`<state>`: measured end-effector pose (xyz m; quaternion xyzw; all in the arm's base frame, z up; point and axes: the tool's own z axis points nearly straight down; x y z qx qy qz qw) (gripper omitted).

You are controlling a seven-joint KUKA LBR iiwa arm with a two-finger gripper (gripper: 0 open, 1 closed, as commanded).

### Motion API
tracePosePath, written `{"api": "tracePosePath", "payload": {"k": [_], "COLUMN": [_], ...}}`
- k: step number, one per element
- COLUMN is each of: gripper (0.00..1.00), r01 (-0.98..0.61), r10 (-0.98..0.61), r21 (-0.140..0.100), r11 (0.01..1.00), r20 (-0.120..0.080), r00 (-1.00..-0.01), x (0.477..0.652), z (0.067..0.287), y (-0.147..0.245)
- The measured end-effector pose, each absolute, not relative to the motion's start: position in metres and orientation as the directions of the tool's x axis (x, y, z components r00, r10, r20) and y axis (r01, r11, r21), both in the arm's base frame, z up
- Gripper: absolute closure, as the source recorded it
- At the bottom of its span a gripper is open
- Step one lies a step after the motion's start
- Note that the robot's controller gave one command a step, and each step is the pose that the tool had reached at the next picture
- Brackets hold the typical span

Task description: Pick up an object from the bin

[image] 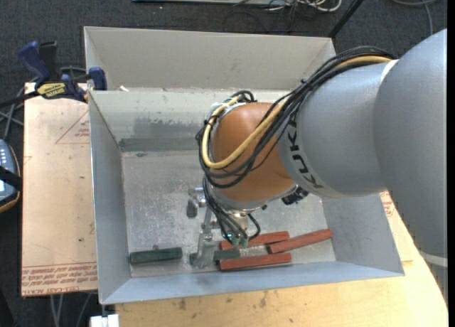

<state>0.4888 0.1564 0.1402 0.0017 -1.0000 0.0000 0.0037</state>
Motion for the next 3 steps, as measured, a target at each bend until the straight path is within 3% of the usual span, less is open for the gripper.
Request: {"api": "tracePosePath", "payload": {"k": [1, 2, 3], "gripper": [0.00, 0.00, 0.00], "r01": [0.001, -0.027, -0.066], "r10": [0.001, -0.027, -0.066], "r21": [0.001, 0.004, 0.002], "r11": [1.000, 1.000, 0.998], "r20": [0.001, -0.006, -0.004], "r00": [-1.000, -1.000, -0.998], "x": [0.491, 0.485, 0.485], "z": [0.144, 0.070, 0.119], "y": [0.156, 0.208, 0.217]}}
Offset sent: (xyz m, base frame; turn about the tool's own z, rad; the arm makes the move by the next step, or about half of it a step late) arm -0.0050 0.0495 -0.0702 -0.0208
